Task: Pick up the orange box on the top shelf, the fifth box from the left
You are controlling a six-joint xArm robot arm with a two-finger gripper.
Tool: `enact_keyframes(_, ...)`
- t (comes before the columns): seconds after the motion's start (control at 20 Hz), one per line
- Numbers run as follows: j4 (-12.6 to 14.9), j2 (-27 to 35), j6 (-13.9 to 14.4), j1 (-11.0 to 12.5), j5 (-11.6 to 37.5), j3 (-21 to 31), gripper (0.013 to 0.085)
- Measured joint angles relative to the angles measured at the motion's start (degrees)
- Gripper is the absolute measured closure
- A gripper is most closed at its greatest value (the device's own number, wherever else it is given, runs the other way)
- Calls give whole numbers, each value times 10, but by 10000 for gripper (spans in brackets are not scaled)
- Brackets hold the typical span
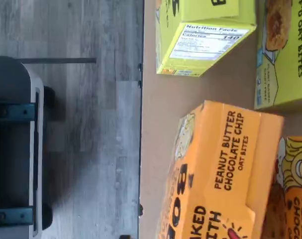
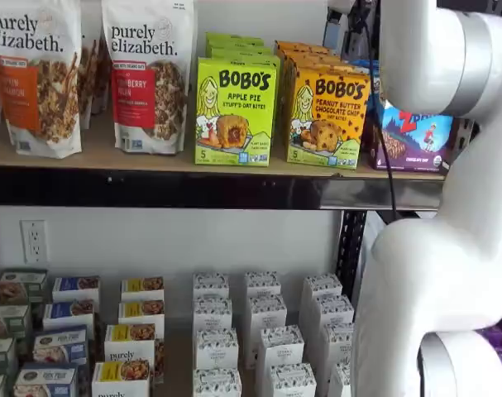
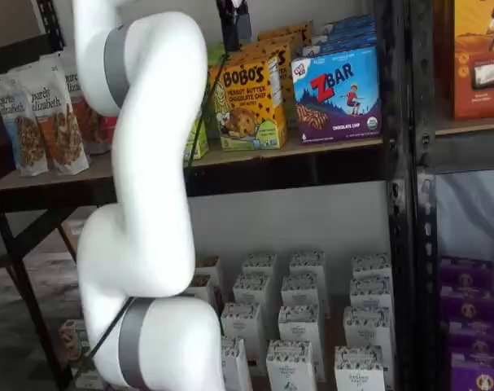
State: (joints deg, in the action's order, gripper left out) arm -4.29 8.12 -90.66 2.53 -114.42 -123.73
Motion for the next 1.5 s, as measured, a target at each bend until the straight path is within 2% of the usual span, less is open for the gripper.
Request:
enact_keyframes(0.15,19,32,10,-18,-58,-64,130)
enact_keyframes(0.55,24,43,27,-37,-84,-88,130)
enact_keyframes(1.0,25,42,18,-28,-80,-67,130)
enact_keyframes(1.5,22,68,7,-15,-84,-86,130)
